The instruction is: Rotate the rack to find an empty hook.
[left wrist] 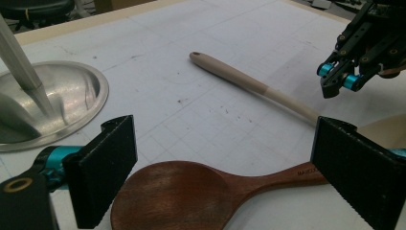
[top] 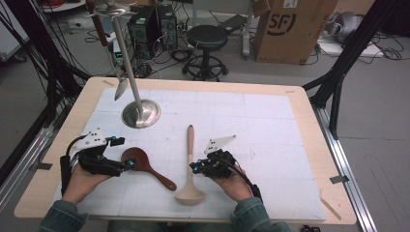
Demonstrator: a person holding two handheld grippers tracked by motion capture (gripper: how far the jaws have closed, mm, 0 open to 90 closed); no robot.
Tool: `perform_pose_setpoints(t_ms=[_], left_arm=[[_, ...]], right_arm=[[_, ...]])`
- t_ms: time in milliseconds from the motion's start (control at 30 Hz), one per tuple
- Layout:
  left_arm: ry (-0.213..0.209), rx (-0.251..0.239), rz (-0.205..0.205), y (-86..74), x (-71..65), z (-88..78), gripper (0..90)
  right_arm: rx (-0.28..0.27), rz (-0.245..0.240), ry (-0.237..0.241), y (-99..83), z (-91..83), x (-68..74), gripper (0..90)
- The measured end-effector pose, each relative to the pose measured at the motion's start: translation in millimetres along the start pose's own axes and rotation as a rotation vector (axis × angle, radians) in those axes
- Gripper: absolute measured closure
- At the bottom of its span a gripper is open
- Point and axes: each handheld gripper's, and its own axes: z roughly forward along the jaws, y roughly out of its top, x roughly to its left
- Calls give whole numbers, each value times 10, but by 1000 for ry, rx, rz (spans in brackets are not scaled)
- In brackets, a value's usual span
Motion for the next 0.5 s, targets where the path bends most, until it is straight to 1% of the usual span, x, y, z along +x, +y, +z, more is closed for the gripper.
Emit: perform_pose_setpoints(t_ms=[233, 333, 500], left_arm=[[-1, -2, 0, 0, -3, -2, 93], [0, -1, 0, 0, -5, -2, 93], [1, -3, 0, 1, -6, -3, 93]], right_arm=[[10, -11, 10, 25, 93, 27, 893], [9, -15, 23, 31, 116, 39, 893], [26, -20, 29, 37, 160, 61, 893]])
